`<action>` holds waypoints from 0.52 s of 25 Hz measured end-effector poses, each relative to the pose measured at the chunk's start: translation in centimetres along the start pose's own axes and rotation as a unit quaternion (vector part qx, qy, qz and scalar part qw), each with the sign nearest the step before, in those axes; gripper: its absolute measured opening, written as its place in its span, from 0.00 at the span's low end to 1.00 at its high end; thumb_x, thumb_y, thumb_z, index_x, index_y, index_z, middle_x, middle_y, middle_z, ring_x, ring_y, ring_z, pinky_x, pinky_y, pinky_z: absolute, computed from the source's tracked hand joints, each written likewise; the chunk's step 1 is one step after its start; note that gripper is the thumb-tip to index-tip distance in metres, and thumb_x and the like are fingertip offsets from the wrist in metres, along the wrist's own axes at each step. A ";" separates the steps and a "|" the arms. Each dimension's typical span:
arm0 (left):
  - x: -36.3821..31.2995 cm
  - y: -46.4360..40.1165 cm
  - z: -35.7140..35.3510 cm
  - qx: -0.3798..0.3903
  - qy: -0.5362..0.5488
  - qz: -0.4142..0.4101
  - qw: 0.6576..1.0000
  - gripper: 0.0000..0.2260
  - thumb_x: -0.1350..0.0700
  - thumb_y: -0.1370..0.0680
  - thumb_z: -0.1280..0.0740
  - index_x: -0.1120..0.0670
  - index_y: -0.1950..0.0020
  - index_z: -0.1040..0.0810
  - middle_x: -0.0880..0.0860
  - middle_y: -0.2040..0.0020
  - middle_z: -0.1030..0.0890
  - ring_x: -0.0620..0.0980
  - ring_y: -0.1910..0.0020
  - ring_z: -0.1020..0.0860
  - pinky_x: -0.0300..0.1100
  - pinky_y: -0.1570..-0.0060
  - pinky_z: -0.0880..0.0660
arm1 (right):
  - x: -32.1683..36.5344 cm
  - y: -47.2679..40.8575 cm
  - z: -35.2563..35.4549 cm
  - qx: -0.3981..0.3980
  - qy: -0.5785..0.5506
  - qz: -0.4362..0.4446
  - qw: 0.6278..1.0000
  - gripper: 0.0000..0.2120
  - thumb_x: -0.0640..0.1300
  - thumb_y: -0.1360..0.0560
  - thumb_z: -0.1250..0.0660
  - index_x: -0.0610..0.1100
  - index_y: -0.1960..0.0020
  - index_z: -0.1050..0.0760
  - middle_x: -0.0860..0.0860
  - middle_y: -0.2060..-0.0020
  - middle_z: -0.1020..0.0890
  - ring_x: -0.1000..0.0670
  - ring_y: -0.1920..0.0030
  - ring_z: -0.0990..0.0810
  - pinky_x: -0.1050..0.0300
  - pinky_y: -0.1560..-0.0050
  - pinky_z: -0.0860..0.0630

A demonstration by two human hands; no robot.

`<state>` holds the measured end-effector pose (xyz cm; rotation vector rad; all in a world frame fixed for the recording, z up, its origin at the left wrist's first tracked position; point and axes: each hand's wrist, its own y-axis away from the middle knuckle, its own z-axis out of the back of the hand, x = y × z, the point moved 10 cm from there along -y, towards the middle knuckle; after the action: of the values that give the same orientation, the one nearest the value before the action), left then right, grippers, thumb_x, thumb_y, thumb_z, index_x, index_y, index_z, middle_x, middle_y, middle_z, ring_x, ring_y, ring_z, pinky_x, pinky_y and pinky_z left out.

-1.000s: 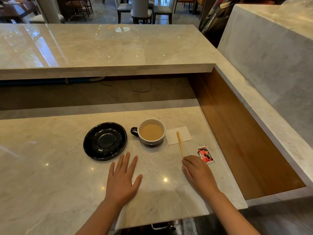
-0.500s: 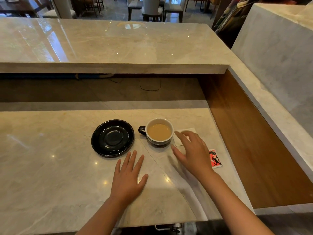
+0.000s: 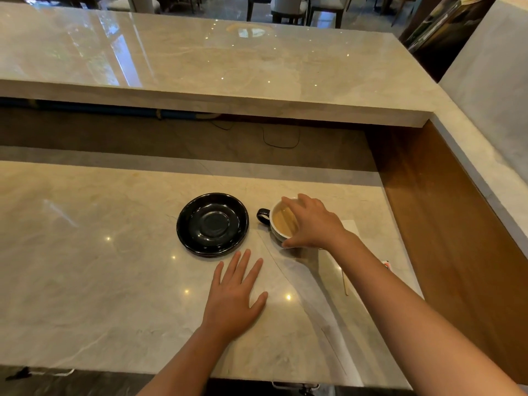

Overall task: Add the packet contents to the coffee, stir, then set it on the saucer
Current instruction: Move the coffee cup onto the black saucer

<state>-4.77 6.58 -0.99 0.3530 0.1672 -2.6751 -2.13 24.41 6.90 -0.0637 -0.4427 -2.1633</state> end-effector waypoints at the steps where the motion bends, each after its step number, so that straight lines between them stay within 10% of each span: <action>1: 0.0 0.0 0.1 0.000 0.001 0.002 1.000 0.28 0.38 0.23 0.47 0.45 0.25 0.48 0.52 0.24 0.48 0.49 0.27 0.55 0.53 0.31 0.56 | 0.1 -0.2 -0.1 0.007 0.009 0.005 1.000 0.49 0.59 0.39 0.24 0.55 0.28 0.50 0.46 0.26 0.44 0.41 0.30 0.43 0.41 0.40 0.31; 13: 0.1 -0.3 0.0 0.009 0.001 0.013 1.000 0.28 0.36 0.23 0.50 0.45 0.25 0.47 0.52 0.24 0.48 0.50 0.27 0.55 0.53 0.30 0.58 | 1.4 -1.1 0.7 -0.030 0.038 0.012 0.999 0.42 0.61 0.42 0.26 0.52 0.34 0.40 0.44 0.40 0.32 0.43 0.42 0.34 0.48 0.52 0.25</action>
<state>-4.96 6.81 -0.94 0.3606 0.1369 -2.6522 -3.93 24.17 7.56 -0.0209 -0.3311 -2.1470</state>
